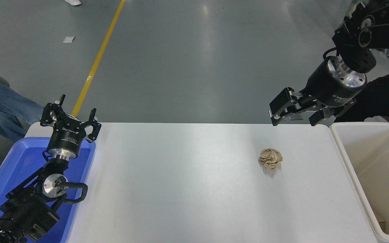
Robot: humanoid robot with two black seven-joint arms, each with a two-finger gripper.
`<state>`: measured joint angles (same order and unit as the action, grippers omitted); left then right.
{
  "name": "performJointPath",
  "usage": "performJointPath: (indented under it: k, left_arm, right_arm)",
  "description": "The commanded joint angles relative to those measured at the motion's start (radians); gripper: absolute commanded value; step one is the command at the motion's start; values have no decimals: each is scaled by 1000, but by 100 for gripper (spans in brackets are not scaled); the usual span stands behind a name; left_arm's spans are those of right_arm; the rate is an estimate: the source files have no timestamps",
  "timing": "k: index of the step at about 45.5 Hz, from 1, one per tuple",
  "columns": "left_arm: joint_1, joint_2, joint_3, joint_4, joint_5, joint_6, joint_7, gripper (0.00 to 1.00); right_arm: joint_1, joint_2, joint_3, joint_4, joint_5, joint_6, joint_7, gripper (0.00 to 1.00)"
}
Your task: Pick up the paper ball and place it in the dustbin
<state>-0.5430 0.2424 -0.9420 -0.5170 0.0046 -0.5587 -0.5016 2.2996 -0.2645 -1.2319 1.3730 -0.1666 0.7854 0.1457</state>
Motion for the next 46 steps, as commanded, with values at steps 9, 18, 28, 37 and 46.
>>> performJointPath:
  k: [9,18,28,37,46]
  left_arm:
    - [0,0,0,0,0,0,0,98]
    - [0,0,0,0,0,-1,0,98]
    - [0,0,0,0,0,-1,0,98]
    - [0,0,0,0,0,-1,0,98]
    - [0,0,0,0,0,0,0,98]
  right_arm:
    - [1,2,0,0,4,0,0,100]
    - [0,4,0,0,4,0,0,100]
    - [-2,2,0,-5,4,0,0,100]
    - [1,4,-1,-6,10,0,0,100]
    - [4,7,0,-9,13,0,0,100]
